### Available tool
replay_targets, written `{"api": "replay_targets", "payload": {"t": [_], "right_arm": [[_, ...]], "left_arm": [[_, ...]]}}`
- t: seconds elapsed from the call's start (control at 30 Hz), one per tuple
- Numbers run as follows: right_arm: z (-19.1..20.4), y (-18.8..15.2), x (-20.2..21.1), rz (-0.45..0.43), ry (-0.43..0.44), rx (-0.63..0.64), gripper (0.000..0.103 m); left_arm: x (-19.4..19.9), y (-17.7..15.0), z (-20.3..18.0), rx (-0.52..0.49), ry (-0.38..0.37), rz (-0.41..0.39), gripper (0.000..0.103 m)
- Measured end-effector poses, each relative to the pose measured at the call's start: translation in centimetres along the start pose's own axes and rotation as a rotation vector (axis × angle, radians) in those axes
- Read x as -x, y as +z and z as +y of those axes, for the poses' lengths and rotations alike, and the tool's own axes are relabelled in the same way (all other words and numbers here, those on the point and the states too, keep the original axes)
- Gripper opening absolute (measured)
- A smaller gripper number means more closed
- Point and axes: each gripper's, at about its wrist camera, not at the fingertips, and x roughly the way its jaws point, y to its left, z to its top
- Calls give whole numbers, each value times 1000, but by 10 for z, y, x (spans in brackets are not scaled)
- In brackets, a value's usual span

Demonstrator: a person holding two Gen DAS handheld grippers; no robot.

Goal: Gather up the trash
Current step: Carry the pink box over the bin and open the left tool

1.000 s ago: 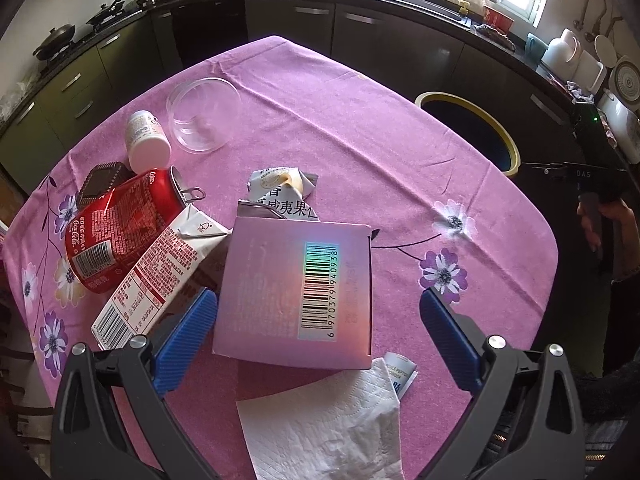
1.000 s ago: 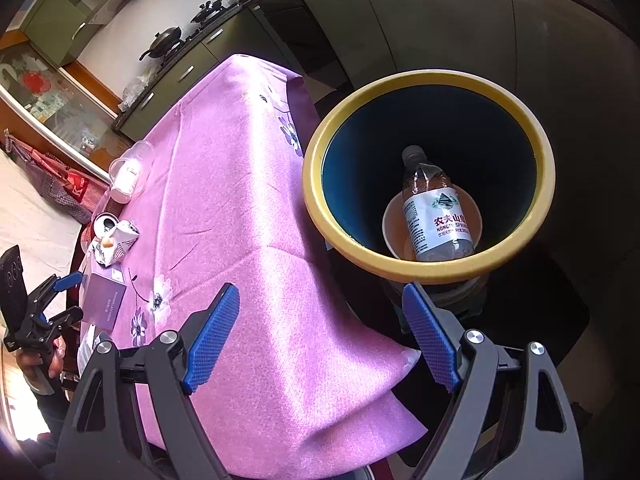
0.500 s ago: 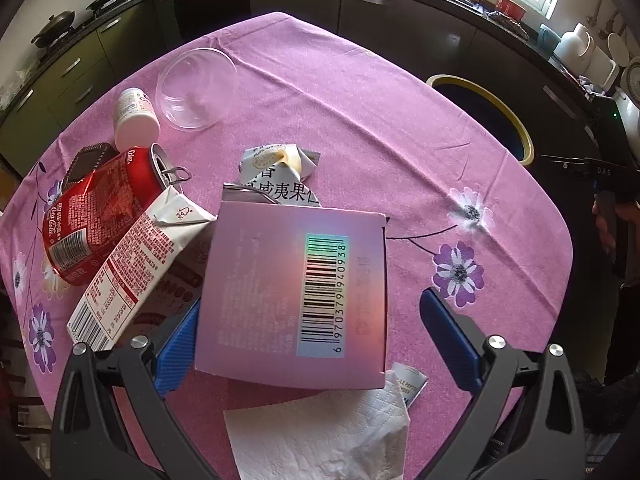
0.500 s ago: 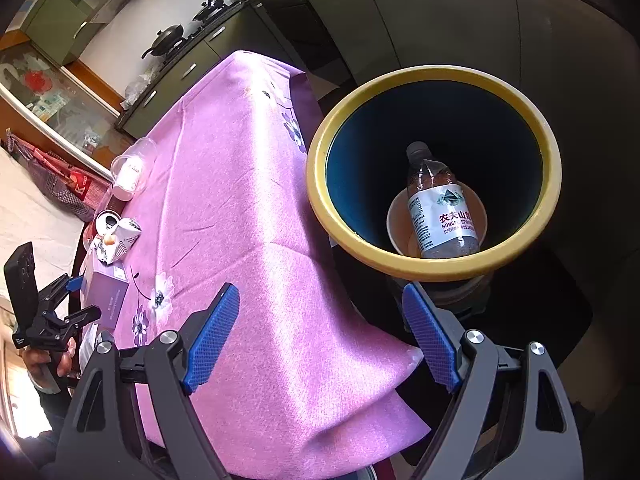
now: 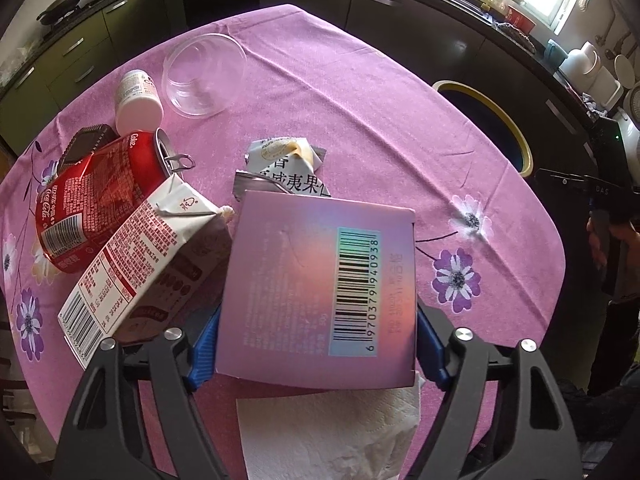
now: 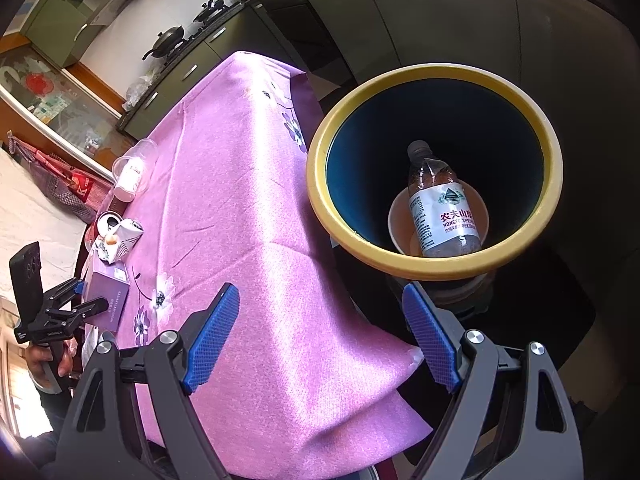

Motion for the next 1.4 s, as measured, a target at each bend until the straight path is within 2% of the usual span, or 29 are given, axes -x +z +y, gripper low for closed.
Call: {"api": "replay_targets", "payload": {"t": [0.2, 0.47, 0.63, 0.77, 0.93, 1.07, 1.27, 1.4], "right_arm": [[-1, 1, 2, -6, -1, 0, 83], [-4, 1, 8, -21, 7, -5, 83], [-14, 0, 18, -43, 6, -23, 83], [-27, -3, 31, -72, -1, -51, 83], [-50, -11, 48, -103, -9, -96, 83], [-69, -19, 59, -120, -18, -133, 83], [-97, -29, 73, -145, -21, -190, 83], [-112, -35, 75, -148, -20, -219, 83]], "left_arm": [[22, 5, -6, -18, 0, -44, 74], [50, 28, -40, -104, -21, -99, 74], [56, 51, -69, -171, -47, -114, 74], [52, 78, -110, -263, -83, -111, 74], [31, 125, -162, -348, -132, -109, 74], [-4, 165, -203, -386, -186, -61, 74], [-71, 204, -253, -428, -176, 31, 74], [-112, 222, -272, -425, -169, 81, 74]]}}
